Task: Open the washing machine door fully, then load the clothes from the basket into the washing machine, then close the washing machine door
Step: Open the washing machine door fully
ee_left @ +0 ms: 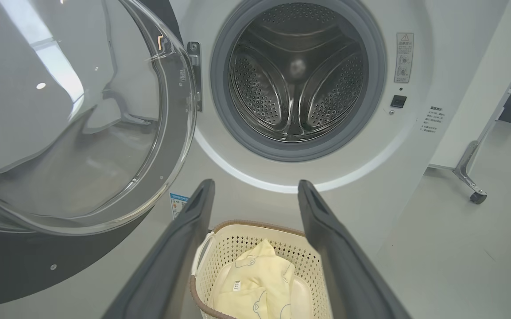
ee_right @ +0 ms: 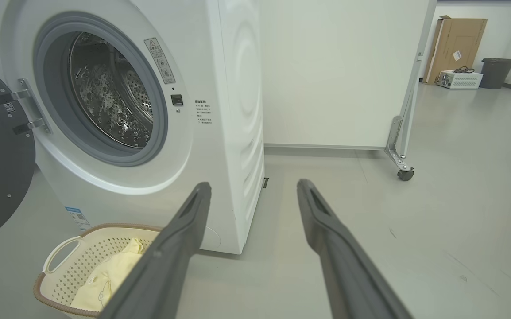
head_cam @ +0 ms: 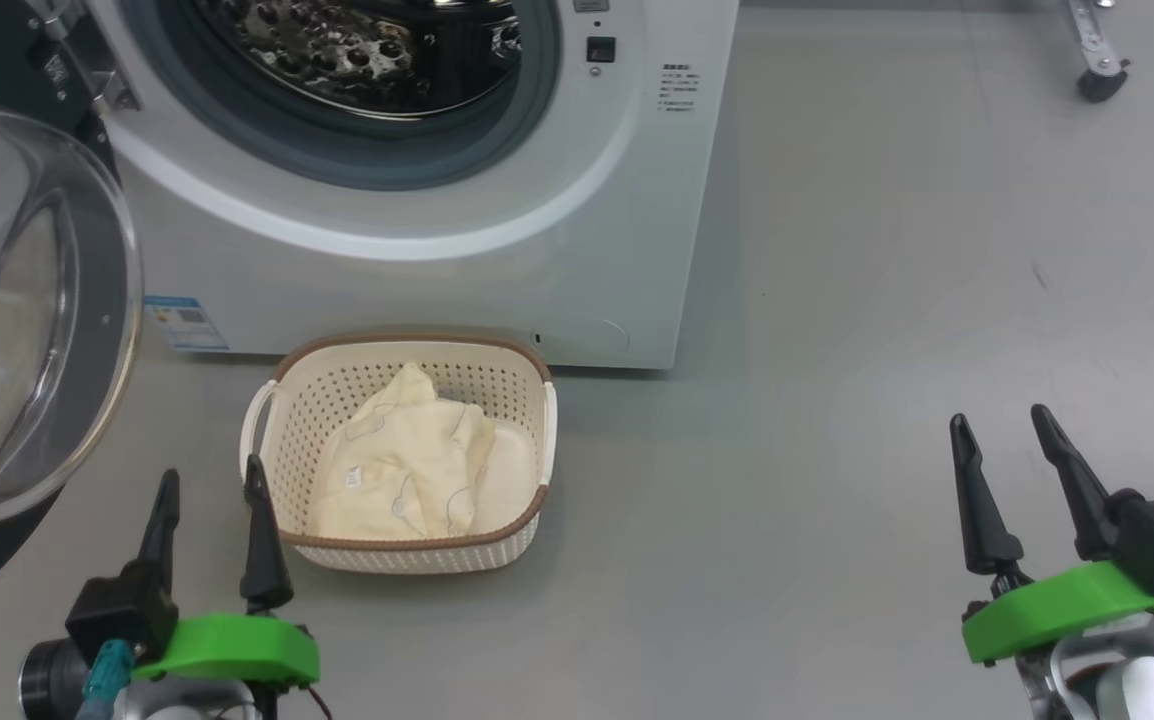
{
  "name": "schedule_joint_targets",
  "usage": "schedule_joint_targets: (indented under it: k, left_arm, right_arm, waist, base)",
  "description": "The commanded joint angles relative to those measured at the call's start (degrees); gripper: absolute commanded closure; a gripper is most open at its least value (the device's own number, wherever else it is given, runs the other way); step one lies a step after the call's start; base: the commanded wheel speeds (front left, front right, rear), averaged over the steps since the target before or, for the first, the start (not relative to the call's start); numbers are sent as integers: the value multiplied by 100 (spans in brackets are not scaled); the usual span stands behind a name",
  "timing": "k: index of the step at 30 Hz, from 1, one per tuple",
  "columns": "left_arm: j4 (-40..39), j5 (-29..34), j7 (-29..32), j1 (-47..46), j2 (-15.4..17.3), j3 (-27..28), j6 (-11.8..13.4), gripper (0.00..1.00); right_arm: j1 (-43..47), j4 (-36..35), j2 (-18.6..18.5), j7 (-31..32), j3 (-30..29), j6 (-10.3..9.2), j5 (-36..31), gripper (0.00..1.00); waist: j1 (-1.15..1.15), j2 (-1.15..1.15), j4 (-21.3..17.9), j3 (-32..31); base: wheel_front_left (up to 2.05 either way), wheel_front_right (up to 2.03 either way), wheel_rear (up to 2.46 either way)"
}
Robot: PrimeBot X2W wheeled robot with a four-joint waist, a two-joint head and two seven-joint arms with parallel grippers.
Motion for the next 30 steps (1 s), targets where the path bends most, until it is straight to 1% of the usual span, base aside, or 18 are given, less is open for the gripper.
schedule_joint_targets:
  k: [1,7,14,22,30]
  left_arm:
    - [-152,76,-17,-151,46,130,44,0]
    - [-93,199,9,-254,17,-108,125,0]
    - [18,248,14,-371,43,-176,205,0]
    - [41,286,-10,-375,93,-195,270,0]
    - [74,299,-22,-385,94,-192,382,0]
  right_arm:
    - [-147,-216,-64,22,156,24,-33,0]
    - [-215,-216,-64,46,327,24,-116,0]
    - [-287,-208,-64,27,501,24,-164,0]
    - [-306,-166,-64,-2,509,24,-145,0]
    - [-322,-145,-64,-21,497,24,-150,0]
  waist:
    - [0,0,-142,10]
    - [0,0,-498,17]
    - [0,0,-786,22]
    - [0,0,-905,24]
    - [0,0,-895,6]
  base:
    - [0,0,0]
    - [0,0,0]
    - [0,0,0]
    - [0,0,0]
    - [0,0,0]
